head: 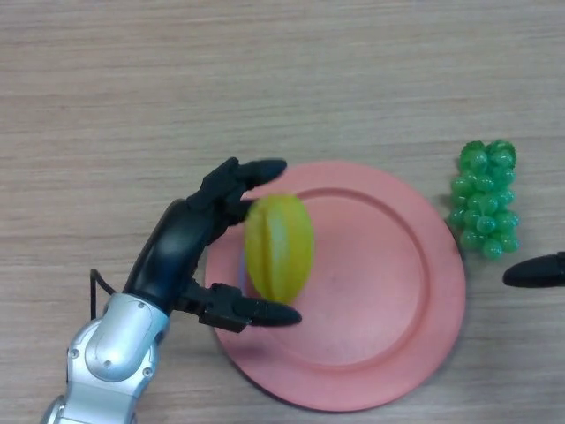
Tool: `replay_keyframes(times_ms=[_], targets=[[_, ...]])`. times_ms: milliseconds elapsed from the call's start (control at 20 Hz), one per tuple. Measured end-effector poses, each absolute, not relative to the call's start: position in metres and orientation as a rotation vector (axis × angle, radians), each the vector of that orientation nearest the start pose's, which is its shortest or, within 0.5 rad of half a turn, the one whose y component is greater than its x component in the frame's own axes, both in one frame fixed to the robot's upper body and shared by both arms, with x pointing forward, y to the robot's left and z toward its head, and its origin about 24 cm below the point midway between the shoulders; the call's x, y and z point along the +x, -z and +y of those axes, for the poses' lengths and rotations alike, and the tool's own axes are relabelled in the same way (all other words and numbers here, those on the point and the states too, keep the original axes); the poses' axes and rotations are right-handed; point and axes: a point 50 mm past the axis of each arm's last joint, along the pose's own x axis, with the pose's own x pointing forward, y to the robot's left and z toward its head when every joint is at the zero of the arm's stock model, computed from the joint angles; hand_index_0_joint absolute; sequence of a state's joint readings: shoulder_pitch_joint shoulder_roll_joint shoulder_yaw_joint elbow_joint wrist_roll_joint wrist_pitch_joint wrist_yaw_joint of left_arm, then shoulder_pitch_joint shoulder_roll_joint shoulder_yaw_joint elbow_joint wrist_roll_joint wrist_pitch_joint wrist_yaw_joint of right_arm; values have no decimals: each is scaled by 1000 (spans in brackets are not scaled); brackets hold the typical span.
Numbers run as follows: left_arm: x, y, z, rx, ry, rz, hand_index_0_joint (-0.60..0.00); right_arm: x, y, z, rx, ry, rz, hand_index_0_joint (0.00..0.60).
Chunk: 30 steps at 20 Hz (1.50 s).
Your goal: Pick up the yellow starfruit and place it on the plate
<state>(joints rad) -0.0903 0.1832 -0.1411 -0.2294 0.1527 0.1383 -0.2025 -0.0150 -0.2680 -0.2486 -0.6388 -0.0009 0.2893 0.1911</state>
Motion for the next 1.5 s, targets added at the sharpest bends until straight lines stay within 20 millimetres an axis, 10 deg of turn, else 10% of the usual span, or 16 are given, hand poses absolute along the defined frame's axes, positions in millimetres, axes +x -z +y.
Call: replay_keyframes(times_ms=[350, 1500], targets=[[261, -108, 134, 366, 334, -166, 0, 233, -180, -191, -311, -35, -363, 0], [250, -154, 238, 239, -80, -416, 0, 241, -152, -199, -313, -71, -302, 0]])
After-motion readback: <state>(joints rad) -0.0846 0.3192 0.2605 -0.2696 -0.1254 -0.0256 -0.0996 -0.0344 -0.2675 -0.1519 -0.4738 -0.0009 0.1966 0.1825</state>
